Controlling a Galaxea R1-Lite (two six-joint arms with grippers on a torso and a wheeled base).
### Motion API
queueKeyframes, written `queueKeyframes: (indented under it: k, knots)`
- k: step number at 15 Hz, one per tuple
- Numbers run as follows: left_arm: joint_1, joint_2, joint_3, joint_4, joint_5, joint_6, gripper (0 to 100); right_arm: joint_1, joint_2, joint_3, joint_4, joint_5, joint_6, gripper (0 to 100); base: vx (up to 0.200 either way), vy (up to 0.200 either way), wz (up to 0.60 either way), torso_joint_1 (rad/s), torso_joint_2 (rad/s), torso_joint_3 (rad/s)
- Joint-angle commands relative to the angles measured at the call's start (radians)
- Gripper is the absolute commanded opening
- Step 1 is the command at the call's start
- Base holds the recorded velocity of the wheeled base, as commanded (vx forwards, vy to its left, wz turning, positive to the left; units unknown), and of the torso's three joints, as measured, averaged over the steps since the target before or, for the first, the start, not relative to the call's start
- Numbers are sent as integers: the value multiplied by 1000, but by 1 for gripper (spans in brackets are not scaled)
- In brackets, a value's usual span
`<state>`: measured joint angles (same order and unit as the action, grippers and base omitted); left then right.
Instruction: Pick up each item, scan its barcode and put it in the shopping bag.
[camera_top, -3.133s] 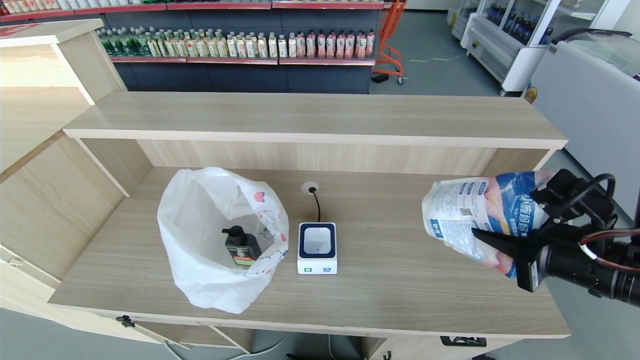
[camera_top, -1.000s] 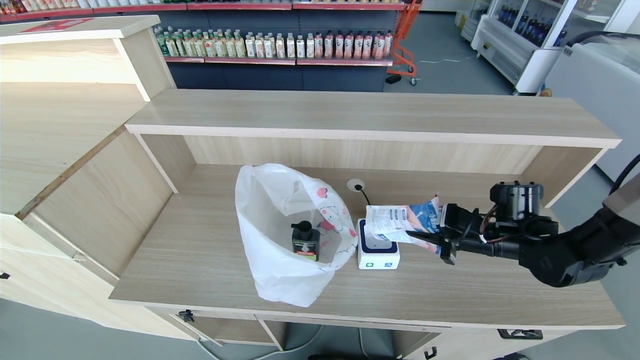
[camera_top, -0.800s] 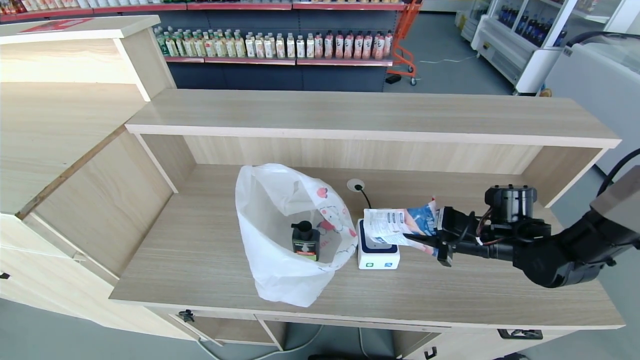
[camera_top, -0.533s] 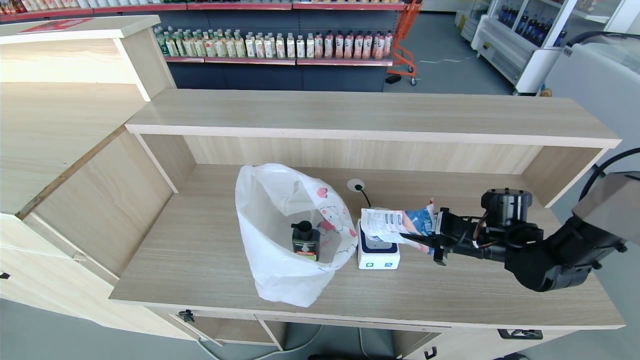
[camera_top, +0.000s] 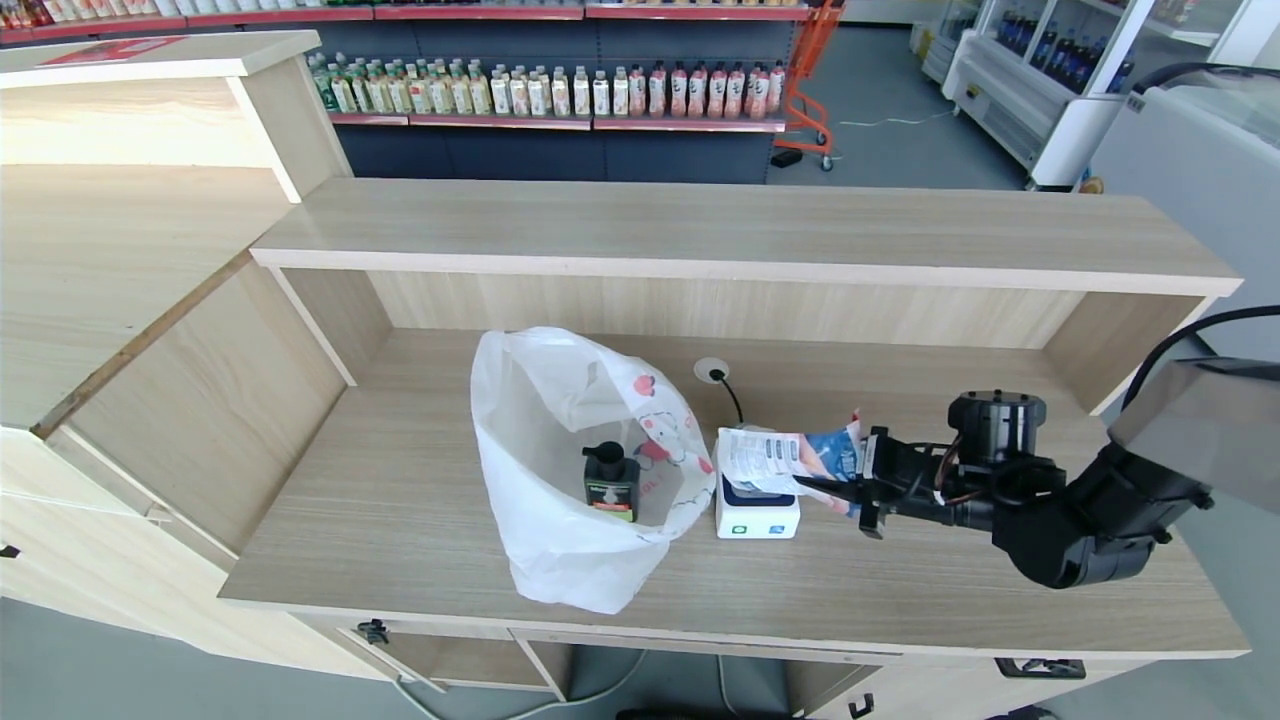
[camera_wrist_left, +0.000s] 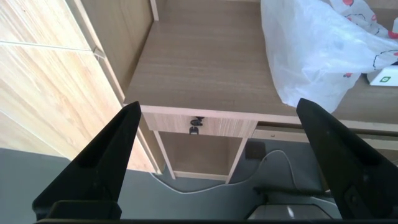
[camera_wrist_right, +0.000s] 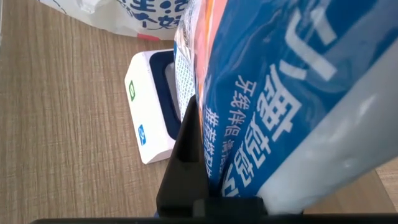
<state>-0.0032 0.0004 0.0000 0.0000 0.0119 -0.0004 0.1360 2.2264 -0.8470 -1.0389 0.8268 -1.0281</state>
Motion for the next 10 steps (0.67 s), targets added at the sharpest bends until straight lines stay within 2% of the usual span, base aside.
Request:
queueKeyframes:
  k: [1,7,8,10]
  knots:
    - [0,0,0,0,0,0,100,-1,2,-4,0,0,0,0,0,0,0,0,0,0]
    - [0,0,0,0,0,0,100,-3,-48,9,0,6,66,0,0,0,0,0,0,0]
    - [0,0,0,0,0,-1,100,-3,-83,11,0,8,125,0,0,0,0,0,0,0]
    - [0,0,0,0,0,-1,100,-1,-215,36,8,-12,405,0,0,0,0,0,0,0]
